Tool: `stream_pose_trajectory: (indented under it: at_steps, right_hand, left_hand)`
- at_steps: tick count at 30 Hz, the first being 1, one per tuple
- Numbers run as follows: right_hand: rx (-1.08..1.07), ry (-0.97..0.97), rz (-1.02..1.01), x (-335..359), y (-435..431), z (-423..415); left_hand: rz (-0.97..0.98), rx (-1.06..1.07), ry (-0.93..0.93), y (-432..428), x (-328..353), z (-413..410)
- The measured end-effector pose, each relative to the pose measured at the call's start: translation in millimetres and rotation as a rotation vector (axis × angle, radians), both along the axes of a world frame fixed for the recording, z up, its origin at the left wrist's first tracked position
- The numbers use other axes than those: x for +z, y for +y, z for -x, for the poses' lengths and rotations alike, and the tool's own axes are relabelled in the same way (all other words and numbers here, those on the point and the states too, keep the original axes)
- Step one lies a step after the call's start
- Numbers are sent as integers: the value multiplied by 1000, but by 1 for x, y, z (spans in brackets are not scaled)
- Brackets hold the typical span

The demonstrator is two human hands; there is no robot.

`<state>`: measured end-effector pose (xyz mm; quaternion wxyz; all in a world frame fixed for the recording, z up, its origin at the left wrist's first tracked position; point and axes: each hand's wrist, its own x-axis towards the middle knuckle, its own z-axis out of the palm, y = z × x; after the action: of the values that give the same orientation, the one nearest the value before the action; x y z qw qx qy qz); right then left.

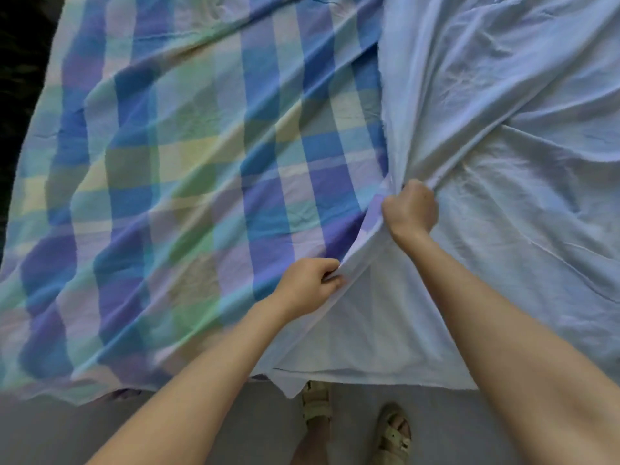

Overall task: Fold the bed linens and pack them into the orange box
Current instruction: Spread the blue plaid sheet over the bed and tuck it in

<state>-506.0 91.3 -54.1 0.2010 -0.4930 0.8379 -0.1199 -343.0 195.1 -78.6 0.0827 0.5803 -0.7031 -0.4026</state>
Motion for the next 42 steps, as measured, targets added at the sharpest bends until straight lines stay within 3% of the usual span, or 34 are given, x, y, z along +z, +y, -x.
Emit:
stream_pose_trajectory:
  at_steps: [6,11,18,22,25,26,30,35,42]
  right_hand:
    - [-208,-216,83,27,97,121]
    - [-343,-375,-46,38,199,189]
    - [-359,-446,-268,12,296,202]
    - [-481,-475,-391,-6,333,180]
    - [-545,-493,-466,-23,331,173]
    - [-474,-437,-530,-29,325,172]
    - [84,-79,-715,-54,295,141]
    - [491,-112,-476,-10,247,13]
    - [761,-215,-313,5,216,-191]
  left_hand:
    - [-81,-294,-44,40,30,44]
    - [-185,-489,-204,106,41,89]
    - [-326,-694,-553,184,26,112]
    - [-396,-741,-702,214,11,98]
    - [-449,-451,-645,219,2,61]
    - [-446,-298,-606,216,2,44]
    - [-318,332,-499,208,4,-33]
    - [-204,1018,-372,220,4,-131]
    - [-148,1668,-136,237,-25,-288]
